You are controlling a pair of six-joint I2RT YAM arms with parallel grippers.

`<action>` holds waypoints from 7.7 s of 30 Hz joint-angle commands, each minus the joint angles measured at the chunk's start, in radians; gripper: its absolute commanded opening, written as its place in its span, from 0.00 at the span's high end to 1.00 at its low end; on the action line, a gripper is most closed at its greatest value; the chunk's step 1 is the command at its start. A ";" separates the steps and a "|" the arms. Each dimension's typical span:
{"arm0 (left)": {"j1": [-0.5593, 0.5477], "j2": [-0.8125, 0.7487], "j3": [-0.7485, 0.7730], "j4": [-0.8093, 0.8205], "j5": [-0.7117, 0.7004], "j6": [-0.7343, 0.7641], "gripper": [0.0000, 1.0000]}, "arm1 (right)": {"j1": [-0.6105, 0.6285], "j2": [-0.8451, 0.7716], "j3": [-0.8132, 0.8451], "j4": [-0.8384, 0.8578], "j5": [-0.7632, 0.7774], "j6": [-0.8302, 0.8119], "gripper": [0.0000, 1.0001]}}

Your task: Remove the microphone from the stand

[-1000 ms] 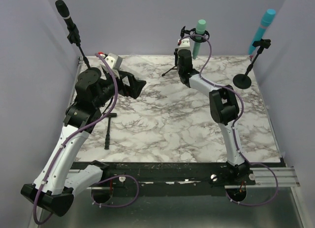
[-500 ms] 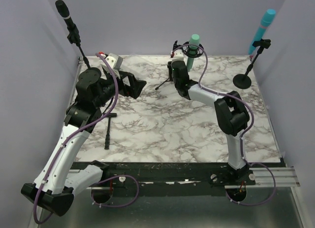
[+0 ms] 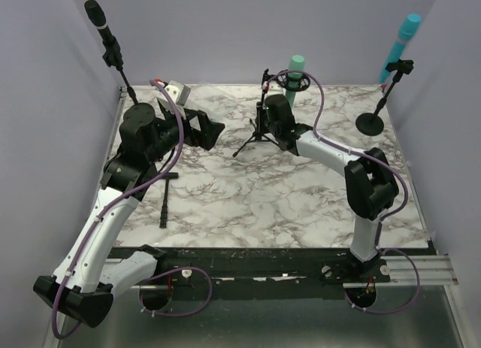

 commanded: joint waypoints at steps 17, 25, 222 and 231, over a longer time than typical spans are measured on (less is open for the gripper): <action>-0.008 -0.159 -0.135 0.021 -0.143 -0.052 0.02 | 0.460 -0.297 -0.480 -0.026 0.001 0.084 0.99; -0.011 -0.211 -0.196 0.053 -0.142 -0.011 0.02 | 0.526 -0.312 -0.529 0.063 -0.050 0.117 0.99; -0.031 -0.286 -0.211 0.042 -0.214 -0.050 0.01 | -0.237 0.454 0.366 -0.014 -0.652 0.798 0.97; -0.031 -0.285 -0.211 0.042 -0.210 -0.051 0.02 | -0.237 0.450 0.288 -0.003 -0.580 0.782 0.78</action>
